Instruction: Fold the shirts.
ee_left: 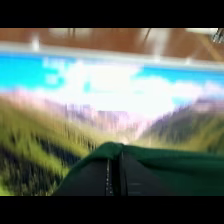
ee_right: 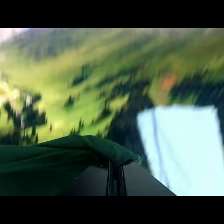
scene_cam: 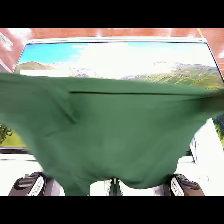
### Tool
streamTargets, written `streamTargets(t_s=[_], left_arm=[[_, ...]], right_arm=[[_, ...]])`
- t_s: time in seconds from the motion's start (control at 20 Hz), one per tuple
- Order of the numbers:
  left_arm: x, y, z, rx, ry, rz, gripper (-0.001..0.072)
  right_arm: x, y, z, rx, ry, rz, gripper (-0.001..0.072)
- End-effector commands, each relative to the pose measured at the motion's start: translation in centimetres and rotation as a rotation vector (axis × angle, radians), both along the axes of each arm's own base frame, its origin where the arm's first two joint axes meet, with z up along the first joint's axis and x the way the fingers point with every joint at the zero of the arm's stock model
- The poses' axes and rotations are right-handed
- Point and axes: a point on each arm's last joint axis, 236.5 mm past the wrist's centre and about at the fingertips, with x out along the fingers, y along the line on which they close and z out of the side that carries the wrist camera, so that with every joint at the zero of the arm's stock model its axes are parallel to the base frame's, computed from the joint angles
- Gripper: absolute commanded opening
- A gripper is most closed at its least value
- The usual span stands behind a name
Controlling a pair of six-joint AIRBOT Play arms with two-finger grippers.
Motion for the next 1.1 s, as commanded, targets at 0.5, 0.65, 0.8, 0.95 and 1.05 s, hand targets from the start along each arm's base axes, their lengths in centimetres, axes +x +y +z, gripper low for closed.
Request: streamTargets(t_s=[0.5, 0.65, 0.8, 0.95, 1.05], left_arm=[[30.0, 2.9, -32.3, -0.362, 0.395, 0.169, 0.0045], [33.0, 1.9, -35.9, -0.299, 0.425, 0.122, 0.0045], [33.7, 0.1, -39.0, -0.287, 0.472, 0.094, 0.0045], [32.3, -1.2, -41.4, -0.273, 0.565, 0.048, 0.0045], [31.3, -0.8, -41.0, -0.248, 0.597, 0.026, 0.0045]], right_arm=[[31.2, 6.1, -23.8, 0.207, -0.260, -0.020, 0.0059], [32.4, 5.4, -27.7, 0.245, -0.244, -0.084, 0.0059], [31.8, 5.5, -31.4, 0.277, -0.159, -0.110, 0.0060], [31.1, 5.9, -32.4, 0.291, -0.111, -0.111, 0.0060], [30.1, 5.9, -32.1, 0.289, -0.067, -0.099, 0.0060]])
